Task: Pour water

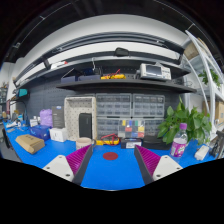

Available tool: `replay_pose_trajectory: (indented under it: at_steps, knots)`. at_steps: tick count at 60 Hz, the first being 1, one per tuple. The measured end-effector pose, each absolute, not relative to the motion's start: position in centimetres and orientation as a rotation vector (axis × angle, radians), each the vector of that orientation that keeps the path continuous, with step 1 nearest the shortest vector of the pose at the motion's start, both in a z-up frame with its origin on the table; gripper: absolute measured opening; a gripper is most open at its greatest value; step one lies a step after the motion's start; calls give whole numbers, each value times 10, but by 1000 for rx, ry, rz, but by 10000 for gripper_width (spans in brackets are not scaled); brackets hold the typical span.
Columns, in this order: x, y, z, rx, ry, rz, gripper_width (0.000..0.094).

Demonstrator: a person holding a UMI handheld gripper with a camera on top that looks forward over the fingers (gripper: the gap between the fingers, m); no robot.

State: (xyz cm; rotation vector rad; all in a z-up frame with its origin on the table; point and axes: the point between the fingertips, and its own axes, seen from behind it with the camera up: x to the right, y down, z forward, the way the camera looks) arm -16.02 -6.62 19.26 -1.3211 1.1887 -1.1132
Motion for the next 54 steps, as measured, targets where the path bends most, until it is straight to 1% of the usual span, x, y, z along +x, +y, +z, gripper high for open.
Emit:
replay_pose_trajectory:
  at_steps: [7, 14, 20, 29, 37, 42, 49, 54]
  knots:
    - [-165, -81, 182, -1287, 1186, -1082, 867]
    - [-175, -132, 155, -1268, 1221, -1082, 867]
    - [-181, -177, 140, -1261, 1260, -1110, 863]
    - [-176, -252, 129, -1221, 1342, -1183, 849]
    - [-155, -301, 130, -1187, 1379, -1233, 857]
    - [-132, -317, 128, -1208, 1380, -1256, 856]
    - [-99, -320, 125, -1233, 1361, -1236, 855]
    - [-78, -318, 125, -1241, 1341, -1232, 833]
